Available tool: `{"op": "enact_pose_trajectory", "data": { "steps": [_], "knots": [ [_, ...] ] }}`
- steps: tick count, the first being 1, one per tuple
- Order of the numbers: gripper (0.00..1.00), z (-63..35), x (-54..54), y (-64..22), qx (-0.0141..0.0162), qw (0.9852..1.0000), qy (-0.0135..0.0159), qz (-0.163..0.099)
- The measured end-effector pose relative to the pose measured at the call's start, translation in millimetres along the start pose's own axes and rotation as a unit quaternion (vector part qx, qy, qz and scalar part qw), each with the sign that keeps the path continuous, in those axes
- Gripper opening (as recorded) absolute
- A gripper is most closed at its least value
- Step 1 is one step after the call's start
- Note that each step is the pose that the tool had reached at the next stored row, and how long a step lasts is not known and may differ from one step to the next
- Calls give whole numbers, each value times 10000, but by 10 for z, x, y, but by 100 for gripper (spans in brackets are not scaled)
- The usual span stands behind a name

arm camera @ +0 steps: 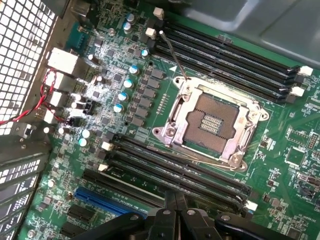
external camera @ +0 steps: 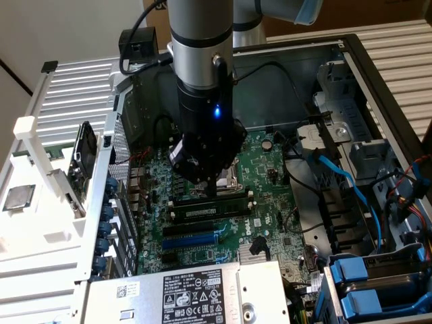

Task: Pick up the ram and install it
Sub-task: 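Press down the ram until it locks into place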

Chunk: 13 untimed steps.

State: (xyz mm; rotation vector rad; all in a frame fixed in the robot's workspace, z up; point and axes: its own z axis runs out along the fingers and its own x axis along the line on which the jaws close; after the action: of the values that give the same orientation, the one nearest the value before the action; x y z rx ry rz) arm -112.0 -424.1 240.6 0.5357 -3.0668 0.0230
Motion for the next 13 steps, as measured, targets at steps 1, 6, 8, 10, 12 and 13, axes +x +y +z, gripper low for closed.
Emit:
{"op": "enact_pose_trajectory", "data": {
  "steps": [1, 6, 8, 10, 12, 13],
  "knots": [
    [11, 1, 0, 0, -2, 10000, 1, 70],
    [11, 2, 0, 0, -12, 9992, 4, 391],
    [11, 2, 0, 0, -16, 9987, 5, 516],
    [11, 2, 0, 0, -20, 9979, 6, 642],
    [11, 2, 0, 0, -23, 9970, 7, 769],
    [11, 2, 0, 0, -25, 9965, 8, 834]
  ]
}}
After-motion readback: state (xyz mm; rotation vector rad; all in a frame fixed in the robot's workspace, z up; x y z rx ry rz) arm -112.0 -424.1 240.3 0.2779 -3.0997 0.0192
